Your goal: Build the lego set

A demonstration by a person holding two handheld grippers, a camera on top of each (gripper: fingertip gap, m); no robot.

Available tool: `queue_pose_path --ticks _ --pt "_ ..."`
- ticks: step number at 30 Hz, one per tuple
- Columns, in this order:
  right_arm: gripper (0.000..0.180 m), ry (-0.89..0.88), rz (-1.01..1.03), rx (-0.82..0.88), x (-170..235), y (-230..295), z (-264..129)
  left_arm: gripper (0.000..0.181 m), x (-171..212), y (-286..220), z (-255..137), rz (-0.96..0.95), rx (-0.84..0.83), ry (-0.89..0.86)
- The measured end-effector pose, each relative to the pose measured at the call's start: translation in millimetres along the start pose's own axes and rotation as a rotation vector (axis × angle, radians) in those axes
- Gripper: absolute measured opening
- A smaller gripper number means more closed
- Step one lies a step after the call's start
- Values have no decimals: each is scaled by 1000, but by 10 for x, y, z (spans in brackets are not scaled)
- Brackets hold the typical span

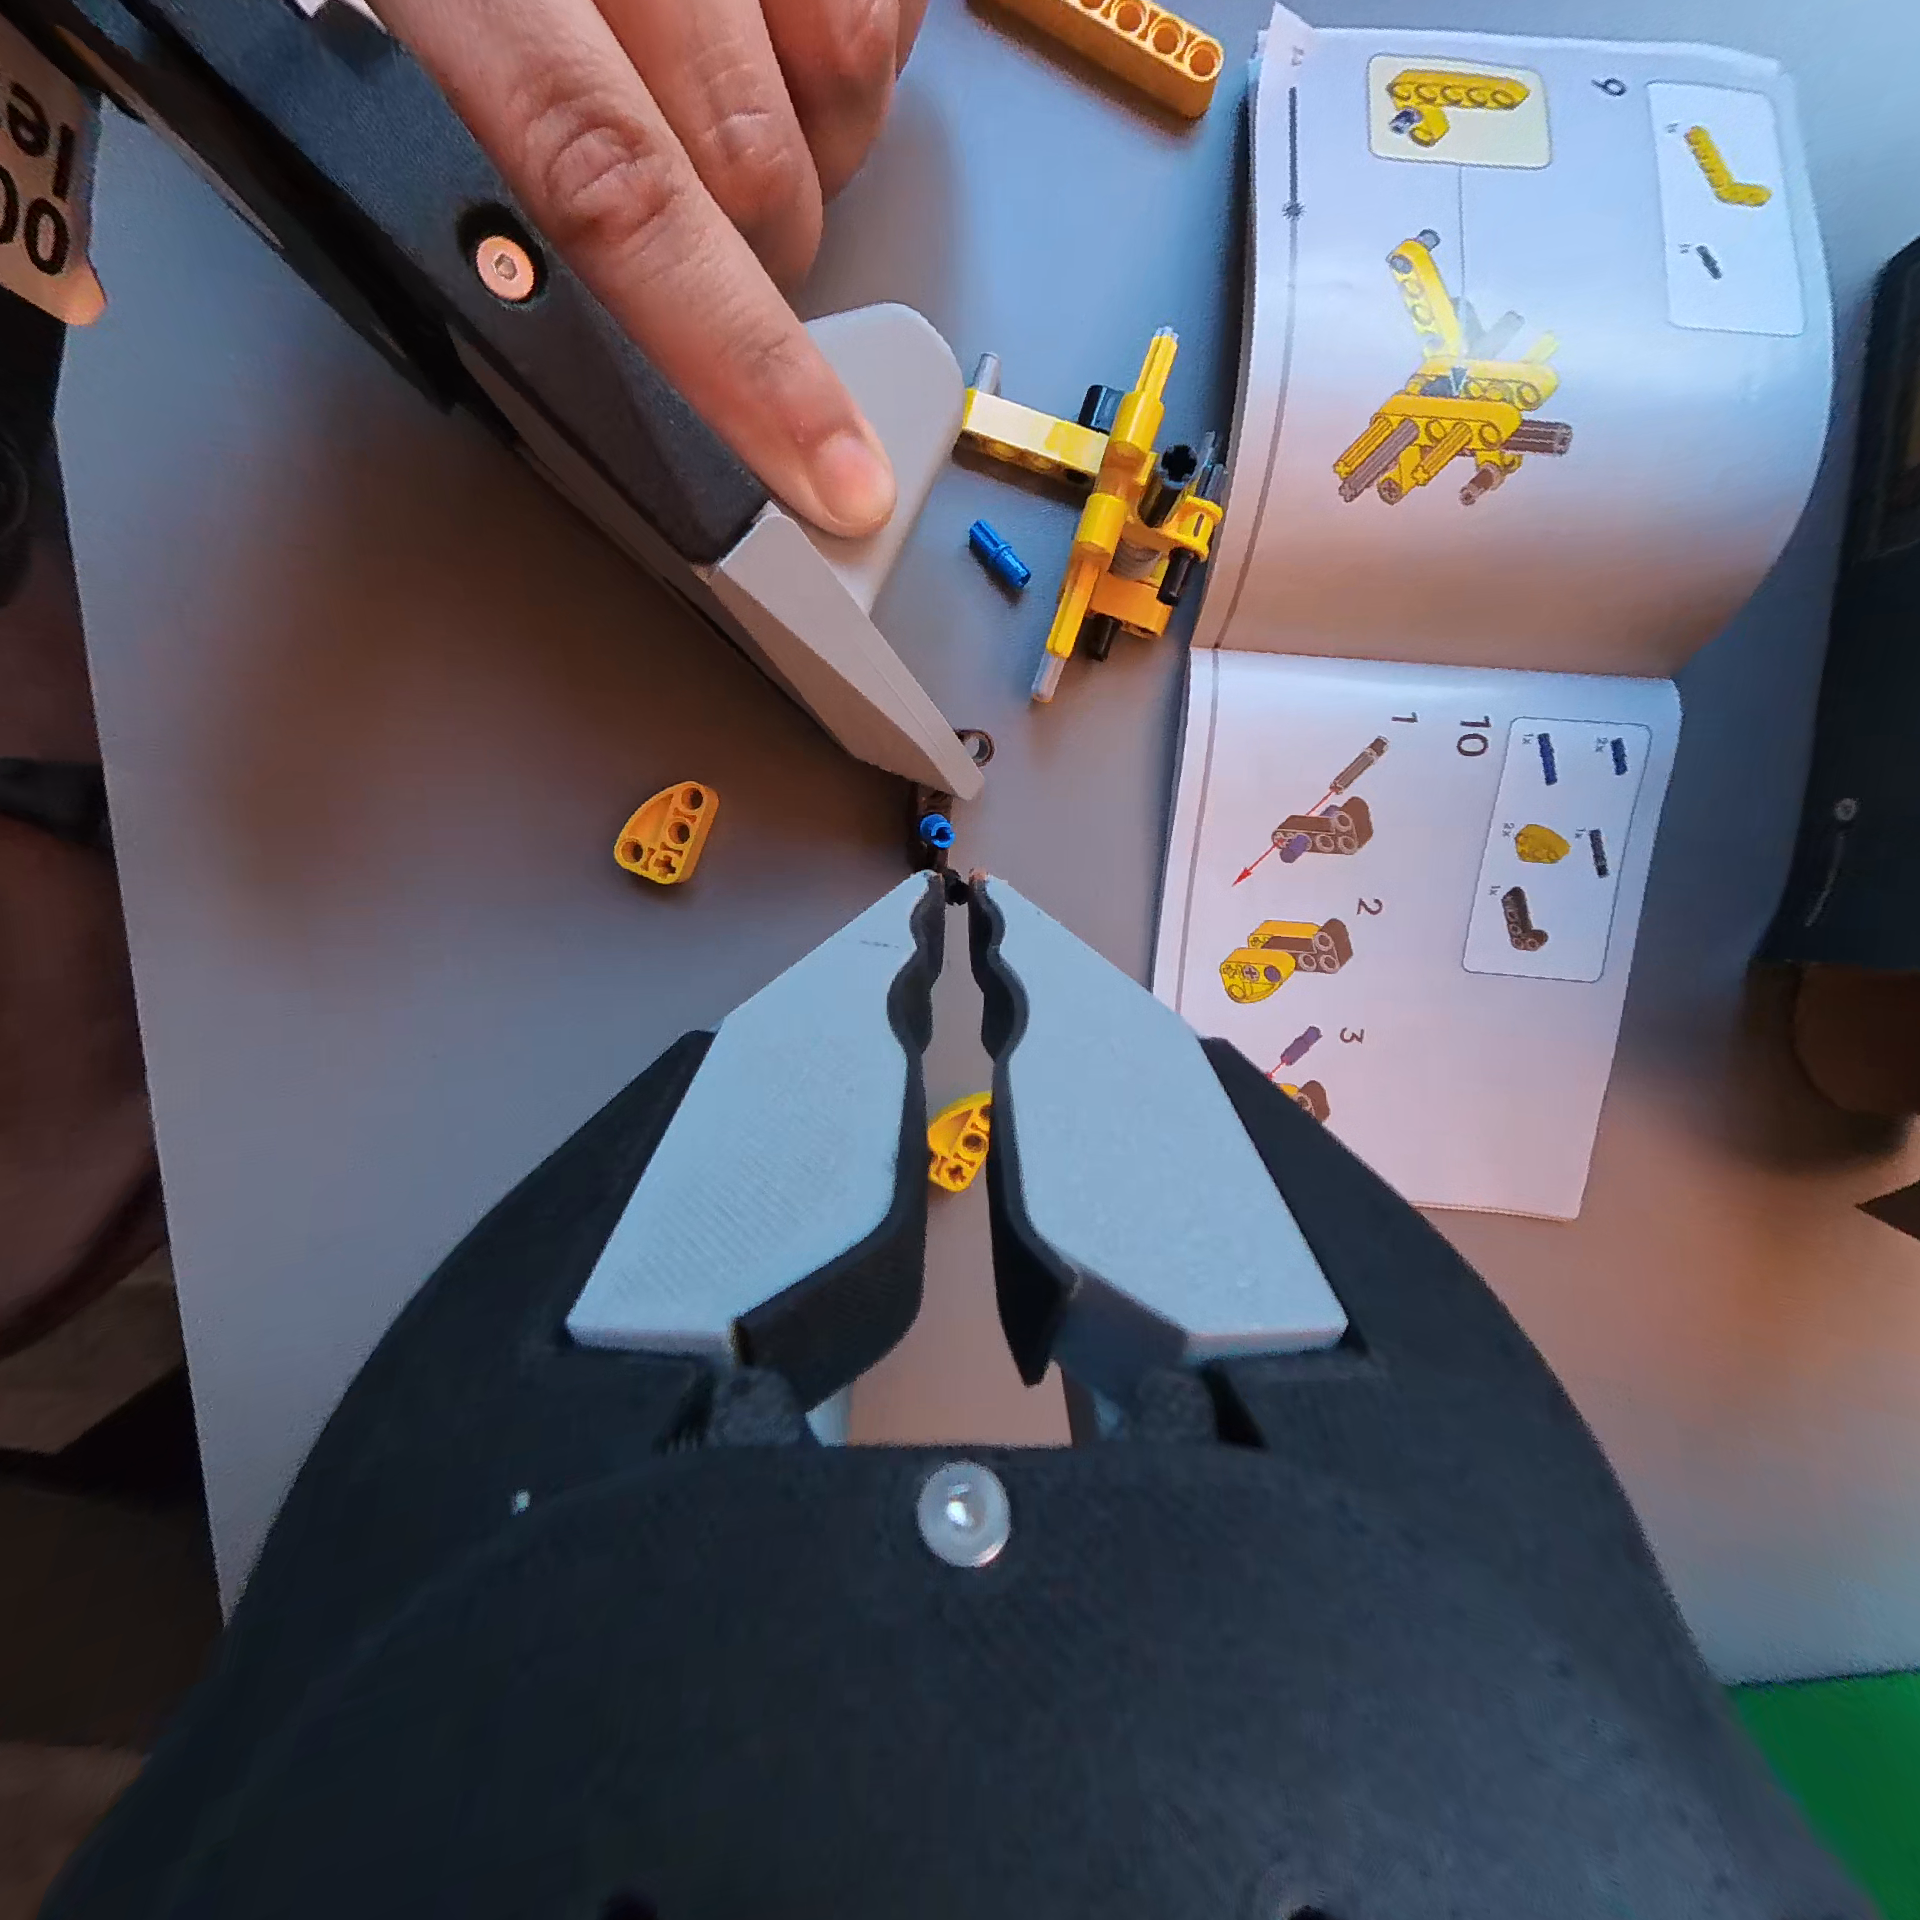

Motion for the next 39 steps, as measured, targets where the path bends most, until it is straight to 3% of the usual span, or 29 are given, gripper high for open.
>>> queue_pose_path --ticks 12,23,29,33,36,39 --pt "0 97 -28 23 13 38 99 4 -7 -6 -9 -7 5 30" --pt "0 84 -14 36 5 43 124 5 -1 5 -31 -13 3 44" --pt "0 35 3 41 19 45 124 5 1 15 -41 -28 2 45" --pt "2 -79 25 87 -7 -23 40 5 23 52 -24 -146 31 43" --pt "34 -306 62 117 -9 -49 -110 5 68 154 -23 -280 38 51" --pt "67 -523 -35 176 -5 40 -150 5 69 190 -52 -384 69 43"
Point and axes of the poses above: each gripper's, where its closed fingertips meet, z out along the fingers, x out of its underside, y = z × x across the jaws, the point moved 4 cm from there along -z, back along the fingers, and after that the axes turned 14 degrees about -x, right-handed, at the moved point
